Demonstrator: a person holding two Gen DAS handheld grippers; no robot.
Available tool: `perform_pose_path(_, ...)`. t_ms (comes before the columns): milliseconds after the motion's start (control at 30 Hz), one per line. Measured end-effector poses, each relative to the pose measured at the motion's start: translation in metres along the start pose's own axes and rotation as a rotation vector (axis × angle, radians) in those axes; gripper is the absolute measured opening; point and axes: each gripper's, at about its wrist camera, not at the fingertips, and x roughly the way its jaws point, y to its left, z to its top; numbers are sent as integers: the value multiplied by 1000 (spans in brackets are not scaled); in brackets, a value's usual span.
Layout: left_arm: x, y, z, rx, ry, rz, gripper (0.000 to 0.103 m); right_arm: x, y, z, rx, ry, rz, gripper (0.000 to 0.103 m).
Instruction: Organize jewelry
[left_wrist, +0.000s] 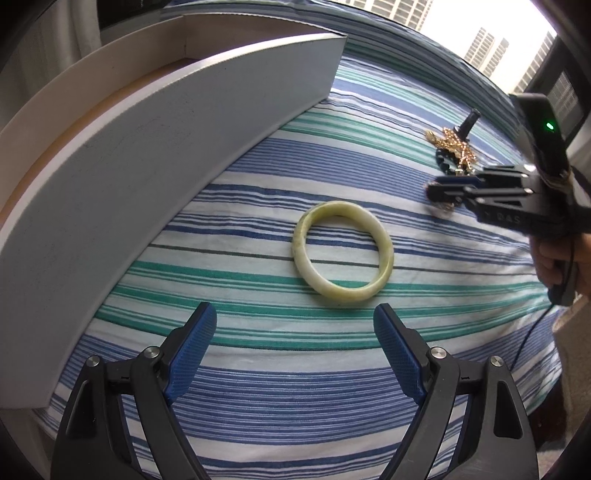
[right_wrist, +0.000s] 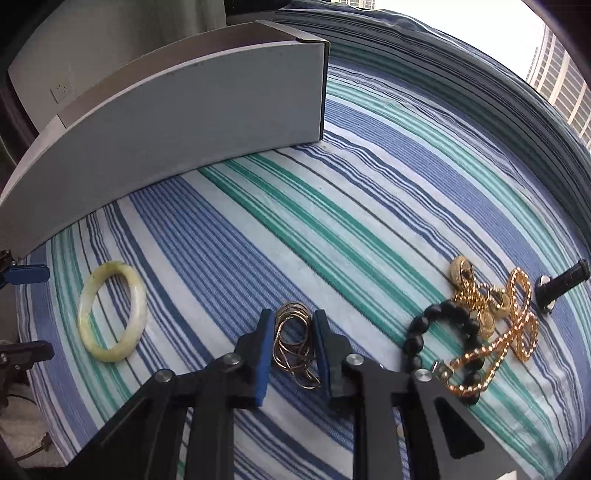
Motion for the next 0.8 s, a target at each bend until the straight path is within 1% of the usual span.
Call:
perform_pose_path(133,-2,-2,-2,4,-2,-9,88,-35,10,-40,-33,0,34,20)
perform_pose_path(267,-3,-8,-4,22,-5,-4,88,-73,19,-91,-57,0,70,20)
perform_pose_path(333,-2,-11,-4,27,0,-6,88,-85,25,-117,-51,6,65,21)
perform_pose_path(400,-1,-14,-5,37,8,-6,88,-92,28,-137,-24,9,55,26)
perform_pose_path(433,0,-15,-6,42,11,-4,88,-96,29,-146,-4,2,55,41)
perform_pose_path(467,0,-15,-8,47,15,-1,88,-103,28,-155,18,-10,57,50)
perform_pose_path(567,2,-13,-10,57,36,13,88,-120,27,-175,87,-51,72,51)
perform_pose_path(633,4,-11,-11,58,50,26,88,-123,26,-184,128,-59,66,51)
perform_pose_path(733,5,-7,-12,55,62,44,88,-118,23,-189,198,-28,39,51)
perform_pose_path(800,5,-6,-13,67,73,50,88,-116,24,-191,226,-27,34,51)
